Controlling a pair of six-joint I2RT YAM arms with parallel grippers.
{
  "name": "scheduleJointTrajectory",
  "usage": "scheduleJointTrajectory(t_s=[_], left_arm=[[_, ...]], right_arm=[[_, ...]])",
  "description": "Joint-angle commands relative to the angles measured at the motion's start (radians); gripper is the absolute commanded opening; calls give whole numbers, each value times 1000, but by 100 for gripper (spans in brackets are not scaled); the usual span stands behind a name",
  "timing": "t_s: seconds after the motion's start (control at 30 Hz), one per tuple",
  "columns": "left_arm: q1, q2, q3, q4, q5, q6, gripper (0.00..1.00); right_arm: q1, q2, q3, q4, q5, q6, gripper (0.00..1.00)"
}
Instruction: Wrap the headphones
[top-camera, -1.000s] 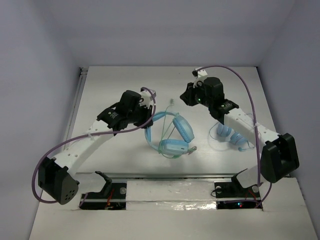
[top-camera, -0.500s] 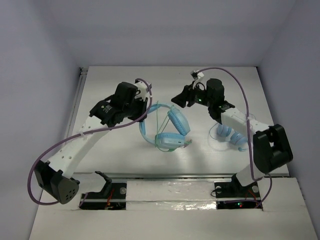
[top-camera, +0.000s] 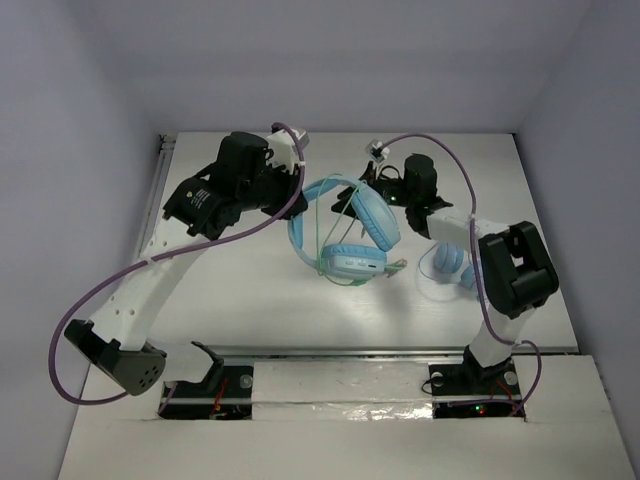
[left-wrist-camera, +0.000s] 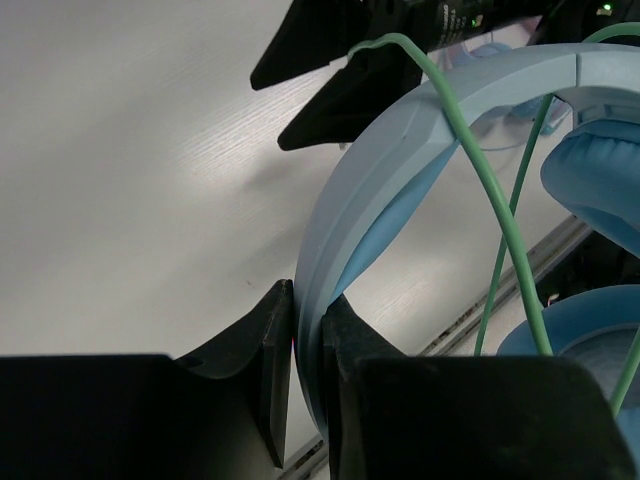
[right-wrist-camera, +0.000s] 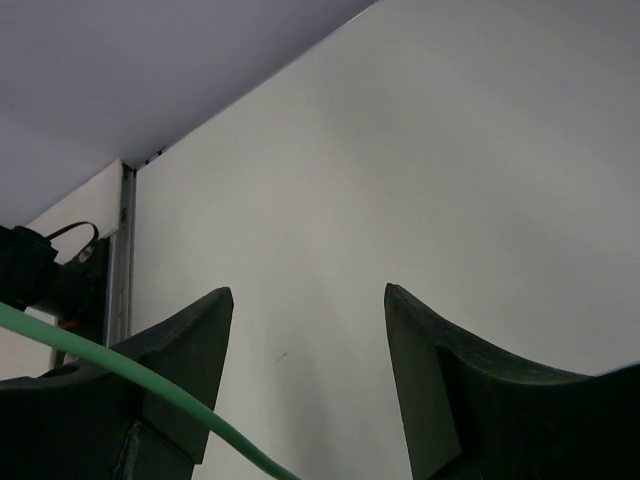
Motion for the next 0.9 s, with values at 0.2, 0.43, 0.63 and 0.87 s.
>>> scheduleJointTrajectory(t_s=[0.2, 0.43, 0.63, 0.87], left_arm=[[2, 2, 116, -31, 35, -32, 0], [2, 9, 140, -67, -49, -17, 0], [2, -35, 79, -55, -88, -26, 0], [2, -23, 62, -51, -56, -11, 0]], right_arm=[[56, 76, 54, 172, -129, 72, 47], [46, -14, -52, 169, 186, 72, 0], [-14, -128, -104, 128, 485, 109, 0], [-76, -177, -101, 97, 584, 144, 0]])
